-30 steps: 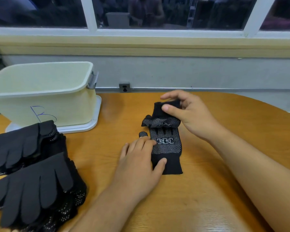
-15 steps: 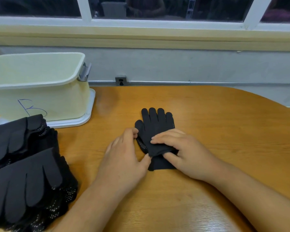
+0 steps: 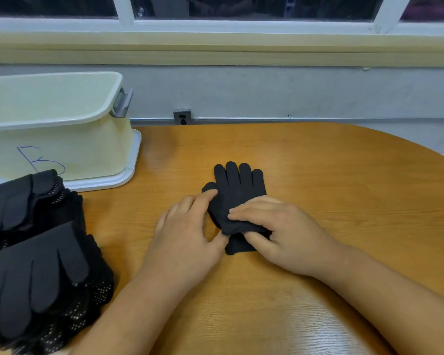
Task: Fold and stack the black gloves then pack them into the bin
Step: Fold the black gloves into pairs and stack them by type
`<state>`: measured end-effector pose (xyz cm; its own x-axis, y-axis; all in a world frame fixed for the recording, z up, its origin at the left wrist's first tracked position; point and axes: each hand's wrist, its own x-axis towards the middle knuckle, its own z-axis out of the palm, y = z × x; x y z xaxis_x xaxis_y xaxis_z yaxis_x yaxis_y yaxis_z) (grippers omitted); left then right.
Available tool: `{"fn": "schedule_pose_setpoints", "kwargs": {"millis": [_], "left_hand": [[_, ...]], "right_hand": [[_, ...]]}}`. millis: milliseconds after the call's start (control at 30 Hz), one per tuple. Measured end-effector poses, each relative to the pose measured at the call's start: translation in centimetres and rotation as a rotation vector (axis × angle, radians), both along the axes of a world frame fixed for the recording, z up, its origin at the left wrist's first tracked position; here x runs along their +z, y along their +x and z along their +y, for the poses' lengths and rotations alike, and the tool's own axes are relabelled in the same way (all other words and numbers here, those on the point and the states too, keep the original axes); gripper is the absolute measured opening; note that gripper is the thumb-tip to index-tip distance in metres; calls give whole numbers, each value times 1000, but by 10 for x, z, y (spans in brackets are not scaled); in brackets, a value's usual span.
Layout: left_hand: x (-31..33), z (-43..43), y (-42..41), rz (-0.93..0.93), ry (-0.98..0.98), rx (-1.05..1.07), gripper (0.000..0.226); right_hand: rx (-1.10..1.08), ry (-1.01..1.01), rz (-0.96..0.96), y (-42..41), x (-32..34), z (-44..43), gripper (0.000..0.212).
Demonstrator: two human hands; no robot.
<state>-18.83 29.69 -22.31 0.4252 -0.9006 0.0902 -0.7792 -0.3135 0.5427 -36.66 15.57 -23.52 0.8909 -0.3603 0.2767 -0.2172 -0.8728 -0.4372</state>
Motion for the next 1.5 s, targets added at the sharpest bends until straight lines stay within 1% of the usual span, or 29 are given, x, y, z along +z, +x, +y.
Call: {"fn": "schedule_pose_setpoints", "kwargs": {"millis": [67, 133, 233, 300, 400, 467, 500, 533, 567, 667, 767, 833, 900, 1000, 1033, 1133, 1233, 1300, 1400, 1500], "left_hand": [[0, -1, 1, 4, 14, 4, 70], [1, -2, 3, 29, 30, 15, 71], [4, -2, 6, 64, 62, 14, 75], [6, -1, 8, 57, 97, -11, 74], [9, 0, 10, 113, 97, -13, 63], [11, 0, 10, 181, 73, 11, 54], [10, -1, 9, 179, 65, 11, 50], [9, -1, 8, 156, 68, 7, 52], [7, -1, 7, 120, 83, -3, 57], [2, 0, 5, -1, 119, -44, 70], [-1, -1, 4, -18, 123, -52, 72], [-1, -2, 5, -28, 125, -51, 73], [0, -2, 3, -31, 122, -47, 74], [0, -2, 2, -32, 124, -37, 80], [0, -3, 1, -42, 133, -37, 81], [1, -5, 1, -52, 145, -26, 85], [3, -5, 0, -52, 149, -19, 88], [2, -2, -1, -52, 142, -25, 86], [1, 2, -4, -55, 104, -31, 80], [1, 2, -4, -15, 66, -14, 69]], "right_hand": [[2, 13, 11, 0, 2, -2, 37], [10, 17, 23, -1, 4, -1, 37], [4, 35, 60, -2, 8, -1, 45], [-7, 62, 60, -2, 11, 0, 48], [-48, 147, 1, -1, 11, 1, 48], [-89, 188, -13, 1, 10, 0, 40], [-99, 181, -6, 2, 10, 0, 33], [-96, 157, 9, 3, 10, -1, 27], [-82, 117, 29, 3, 10, -1, 25], [-52, 40, 95, 3, 14, 2, 32], [-70, 33, 60, 6, 22, 0, 34], [-36, 35, 55, 14, 24, -5, 37], [17, 24, 152, 23, 20, -10, 47], [28, -83, 366, 29, 8, -21, 63], [27, -89, 415, 29, 6, -27, 68], [10, -93, 472, 33, 10, -53, 76], [-17, -97, 484, 39, 13, -80, 74], [-17, -93, 442, 38, 14, -86, 71], [-77, -115, 235, 30, 10, -80, 59], [-170, 15, 19, 13, 6, -63, 44]]}}
